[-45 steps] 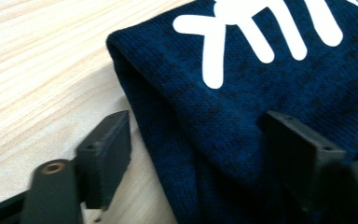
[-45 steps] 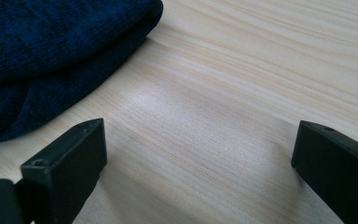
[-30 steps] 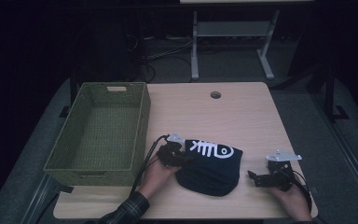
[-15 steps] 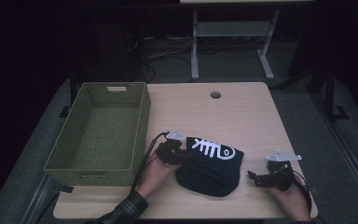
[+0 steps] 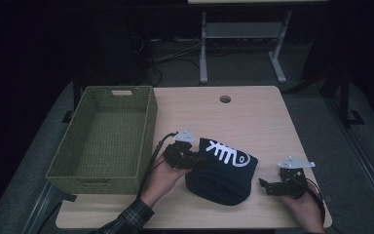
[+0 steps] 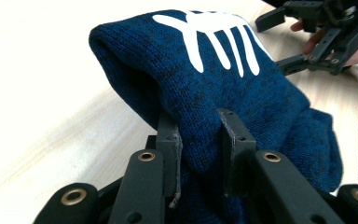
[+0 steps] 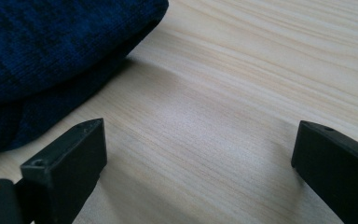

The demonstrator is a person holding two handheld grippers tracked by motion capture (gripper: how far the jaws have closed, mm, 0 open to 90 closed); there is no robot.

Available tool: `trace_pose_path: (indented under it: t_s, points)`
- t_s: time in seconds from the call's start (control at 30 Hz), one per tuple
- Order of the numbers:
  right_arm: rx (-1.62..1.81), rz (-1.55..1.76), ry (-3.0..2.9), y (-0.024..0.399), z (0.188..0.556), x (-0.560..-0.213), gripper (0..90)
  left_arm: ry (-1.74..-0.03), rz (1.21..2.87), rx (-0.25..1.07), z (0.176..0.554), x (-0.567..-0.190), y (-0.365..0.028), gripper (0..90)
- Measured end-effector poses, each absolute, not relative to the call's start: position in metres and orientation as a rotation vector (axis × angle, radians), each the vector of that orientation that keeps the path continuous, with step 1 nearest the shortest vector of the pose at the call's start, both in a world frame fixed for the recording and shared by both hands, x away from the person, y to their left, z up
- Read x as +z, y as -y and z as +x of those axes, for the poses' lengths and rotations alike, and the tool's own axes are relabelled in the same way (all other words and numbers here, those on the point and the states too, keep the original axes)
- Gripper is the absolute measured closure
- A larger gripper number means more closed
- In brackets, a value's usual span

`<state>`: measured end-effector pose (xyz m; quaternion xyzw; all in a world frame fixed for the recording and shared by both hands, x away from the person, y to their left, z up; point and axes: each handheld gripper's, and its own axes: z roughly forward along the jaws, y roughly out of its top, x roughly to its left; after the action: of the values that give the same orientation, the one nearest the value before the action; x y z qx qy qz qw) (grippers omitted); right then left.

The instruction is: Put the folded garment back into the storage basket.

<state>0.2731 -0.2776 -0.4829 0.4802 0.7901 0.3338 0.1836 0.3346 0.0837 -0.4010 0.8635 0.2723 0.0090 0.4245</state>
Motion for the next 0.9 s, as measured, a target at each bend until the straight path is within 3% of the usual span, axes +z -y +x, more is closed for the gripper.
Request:
trace_pose_path:
  t_s: [0.57,0.9]
  points:
    - [0.94,1.355,-2.225,0.278,0.273,-0.483,3.0,-0.589,2.112,-0.044,0.34,-0.374,-0.095,72.5]
    - [0.942,1.354,-2.225,0.278,0.273,-0.483,3.0,-0.562,2.08,-0.004,0.34,-0.348,-0.117,72.5]
